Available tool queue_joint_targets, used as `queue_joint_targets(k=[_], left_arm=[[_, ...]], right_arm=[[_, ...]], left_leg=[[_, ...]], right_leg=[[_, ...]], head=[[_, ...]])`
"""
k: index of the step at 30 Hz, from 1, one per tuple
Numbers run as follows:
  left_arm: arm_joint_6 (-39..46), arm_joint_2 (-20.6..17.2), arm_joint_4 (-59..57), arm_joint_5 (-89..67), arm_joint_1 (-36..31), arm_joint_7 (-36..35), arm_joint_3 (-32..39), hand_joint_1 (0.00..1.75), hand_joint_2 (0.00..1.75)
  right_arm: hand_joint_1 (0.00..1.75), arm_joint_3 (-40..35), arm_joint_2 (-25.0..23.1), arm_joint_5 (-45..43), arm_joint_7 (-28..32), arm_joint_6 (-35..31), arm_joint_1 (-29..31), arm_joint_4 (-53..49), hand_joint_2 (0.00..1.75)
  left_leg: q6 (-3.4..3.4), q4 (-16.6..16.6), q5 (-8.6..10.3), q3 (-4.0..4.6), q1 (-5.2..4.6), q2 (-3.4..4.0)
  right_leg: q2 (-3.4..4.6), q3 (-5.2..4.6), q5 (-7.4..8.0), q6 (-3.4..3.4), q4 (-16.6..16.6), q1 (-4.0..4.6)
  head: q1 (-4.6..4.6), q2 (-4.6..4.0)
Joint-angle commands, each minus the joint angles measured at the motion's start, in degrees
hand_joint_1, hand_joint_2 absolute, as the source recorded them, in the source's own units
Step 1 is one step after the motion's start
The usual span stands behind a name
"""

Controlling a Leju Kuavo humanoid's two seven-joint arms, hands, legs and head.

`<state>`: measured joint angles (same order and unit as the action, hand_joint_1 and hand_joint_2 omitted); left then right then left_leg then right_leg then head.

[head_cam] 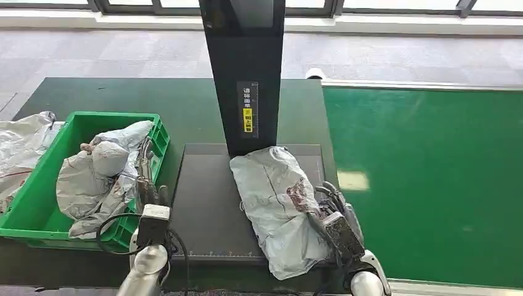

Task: Moved the parcel from conveyor to table for the left to box.

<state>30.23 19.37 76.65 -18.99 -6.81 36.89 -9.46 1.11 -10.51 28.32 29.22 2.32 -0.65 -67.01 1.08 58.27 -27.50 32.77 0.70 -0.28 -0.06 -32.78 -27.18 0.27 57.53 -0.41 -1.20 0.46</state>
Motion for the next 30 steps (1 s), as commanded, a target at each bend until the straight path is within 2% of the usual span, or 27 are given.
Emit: queue_joint_targets(k=[1, 8, 12, 15, 17, 21, 23, 25, 27, 28, 30], left_arm=[[0.8, -2.5, -2.9, 0.3, -1.5, -1.0, -2.5, 0.0, 0.0], [0.0, -3.1, -2.3, 1.1, -1.0, -2.3, -4.0, 0.0, 0.0], [-3.7, -3.6, -4.1, 1.3, -1.7, -2.2, -4.6, 0.0, 0.0], [-12.0, -5.9, -5.2, -4.3, -2.3, -4.2, -8.4, 0.0, 0.0], [-14.6, -5.6, -5.2, -8.0, -2.2, -4.1, -9.3, 0.0, 0.0], [-14.8, -5.1, -5.4, -8.3, -2.2, -4.1, -9.1, 0.0, 0.0], [-17.5, -5.4, -5.7, -12.1, -2.3, -2.5, -10.8, 0.0, 0.0], [-18.3, -4.7, -7.2, -14.2, -2.5, -2.7, -11.2, 0.0, 0.0], [-18.3, -4.5, -7.6, -14.3, -2.5, -2.7, -11.3, 0.0, 0.0], [-18.3, -4.7, -9.7, -16.7, -3.4, -3.7, -12.2, 0.0, 1.75], [-18.5, -4.4, -12.3, -20.1, -4.6, -4.9, -13.3, 0.0, 1.75]], right_arm=[[0.0, -0.2, 0.2, -2.2, 1.2, 2.2, 1.4, 1.2, 1.75], [0.0, -2.2, 0.2, -6.2, 2.2, 7.9, 2.3, 0.9, 1.75], [0.0, -4.1, 0.6, -5.6, 2.9, 6.9, 2.2, -0.5, 1.75], [0.0, -3.3, 1.6, -8.0, 7.0, 5.5, -2.7, -13.5, 1.75], [0.0, -2.6, 2.1, -8.7, 6.7, 6.1, -6.5, -22.8, 1.75], [0.0, -2.4, 2.2, -9.0, 5.8, 7.0, -7.2, -24.7, 1.75], [0.0, -1.7, 1.9, -10.5, 10.2, 6.9, -8.7, -28.4, 1.75], [0.0, -2.3, 2.8, -12.5, 10.8, 6.2, -10.5, -33.7, 1.75], [0.0, -2.2, 2.9, -12.7, 10.8, 6.3, -10.9, -34.1, 1.75], [0.0, -3.2, 3.4, -13.6, 10.8, 5.5, -10.9, -36.2, 1.75], [0.0, -5.5, 4.8, -14.1, 10.8, 2.4, -10.7, -38.1, 1.75]], left_leg=[[-0.05, -0.2, 0.1, -0.13, -0.06, 0.07], [-0.03, -0.1, 0.04, -0.05, -0.05, 0.06], [-0.04, -0.2, 0.1, -0.14, -0.09, 0.19], [-0.03, -0.1, 0.08, -0.07, -0.06, 0.04], [-0.04, -0.1, 0.09, 0.0, -0.11, -0.21], [-0.06, -0.1, 0.04, -0.09, -0.12, -0.11], [0.0, 0.0, -0.05, -0.04, -0.06, 0.02], [-0.01, -0.1, -0.03, -0.03, -0.09, -0.03], [-0.03, -0.1, 0.0, -0.02, -0.1, -0.13], [-0.02, 0.0, -0.04, -0.02, -0.08, -0.1], [-0.04, -0.1, -0.01, -0.06, -0.09, -0.03]], right_leg=[[0.04, 0.08, 0.09, -0.01, -0.1, -0.05], [0.05, 0.02, 0.04, 0.0, 0.0, -0.04], [0.17, 0.06, 0.13, -0.02, -0.1, -0.08], [0.02, 0.04, 0.06, -0.01, -0.1, -0.05], [-0.23, 0.01, -0.02, -0.01, 0.0, -0.11], [-0.13, 0.07, -0.02, 0.0, -0.1, -0.11], [0.03, -0.01, 0.0, 0.0, 0.0, -0.05], [-0.03, -0.04, -0.02, 0.0, 0.0, -0.08], [-0.13, -0.03, -0.02, 0.0, -0.1, -0.09], [-0.09, -0.02, -0.03, 0.01, 0.0, -0.07], [-0.02, 0.01, 0.01, 0.01, -0.1, -0.08]], head=[[0.0, 0.02], [0.0, 0.0], [0.0, 0.02], [0.0, 0.0], [0.0, 0.0], [0.0, 0.02], [0.0, 0.0], [0.0, 0.0], [0.0, 0.02], [0.0, 0.0], [0.0, 0.02]])
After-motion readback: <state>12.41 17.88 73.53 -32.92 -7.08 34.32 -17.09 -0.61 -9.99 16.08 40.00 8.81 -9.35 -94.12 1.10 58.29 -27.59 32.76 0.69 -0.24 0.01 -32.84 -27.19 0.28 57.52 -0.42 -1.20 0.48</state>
